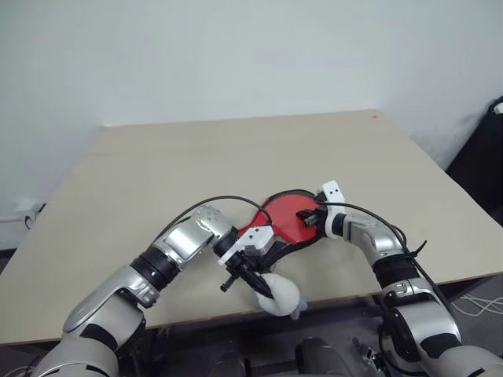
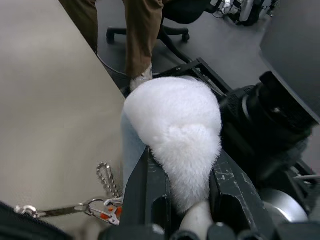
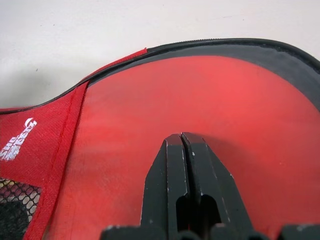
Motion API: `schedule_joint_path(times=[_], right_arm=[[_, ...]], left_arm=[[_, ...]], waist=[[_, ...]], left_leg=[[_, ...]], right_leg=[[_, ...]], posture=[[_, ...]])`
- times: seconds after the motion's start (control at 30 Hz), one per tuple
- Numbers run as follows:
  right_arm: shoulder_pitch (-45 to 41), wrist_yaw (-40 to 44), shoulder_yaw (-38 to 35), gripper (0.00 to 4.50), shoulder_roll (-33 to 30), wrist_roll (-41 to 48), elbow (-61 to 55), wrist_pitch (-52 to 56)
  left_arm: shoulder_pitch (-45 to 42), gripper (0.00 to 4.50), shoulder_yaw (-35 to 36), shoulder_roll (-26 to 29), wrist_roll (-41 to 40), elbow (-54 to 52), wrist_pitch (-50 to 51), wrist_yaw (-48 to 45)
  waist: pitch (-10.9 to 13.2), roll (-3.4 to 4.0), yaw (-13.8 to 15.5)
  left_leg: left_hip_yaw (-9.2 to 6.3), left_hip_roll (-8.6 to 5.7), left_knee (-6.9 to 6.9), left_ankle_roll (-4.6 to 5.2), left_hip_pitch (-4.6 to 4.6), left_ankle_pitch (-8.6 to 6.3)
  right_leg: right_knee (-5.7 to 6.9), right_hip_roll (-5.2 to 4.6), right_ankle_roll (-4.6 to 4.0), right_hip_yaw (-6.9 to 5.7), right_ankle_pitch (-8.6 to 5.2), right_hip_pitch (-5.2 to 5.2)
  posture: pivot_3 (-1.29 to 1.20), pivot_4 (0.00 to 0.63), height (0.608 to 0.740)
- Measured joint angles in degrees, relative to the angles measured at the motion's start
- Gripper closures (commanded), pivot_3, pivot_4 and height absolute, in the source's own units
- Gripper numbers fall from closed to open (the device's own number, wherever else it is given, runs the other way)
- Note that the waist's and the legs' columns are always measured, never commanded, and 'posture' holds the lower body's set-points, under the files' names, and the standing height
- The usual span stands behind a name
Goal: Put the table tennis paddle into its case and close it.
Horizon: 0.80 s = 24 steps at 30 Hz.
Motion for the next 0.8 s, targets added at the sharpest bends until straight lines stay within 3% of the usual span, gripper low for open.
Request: schedule_joint_path(times=[0.3, 0.8], right_arm=[[0.04, 0.35, 0.41, 4.5, 0.07, -0.03, -0.08, -0.1], [0.16, 1.01, 0.59, 4.5, 0.32, -0.46, 0.0, -0.18]], left_arm=[[-3.08, 4.09, -5.91, 5.62, -3.66, 0.21, -0.42, -0.01], [-6.52, 4.09, -9.99, 6.89, -3.89, 5.62, -6.02, -0.81]], waist=[[0.0, 0.0, -0.02], [0.01, 0.01, -0.07]], left_leg=[[-0.02, 0.04, 0.0, 0.0, 0.02, 0.0], [-0.2, 0.31, 0.0, 0.04, 0.12, 0.02]], right_leg=[[0.03, 0.07, -0.02, 0.0, -0.01, -0.01], [0.17, 0.59, -0.17, 0.16, -0.08, -0.03]], posture=[[0.0, 0.0, 0.74], [0.0, 0.0, 0.74]])
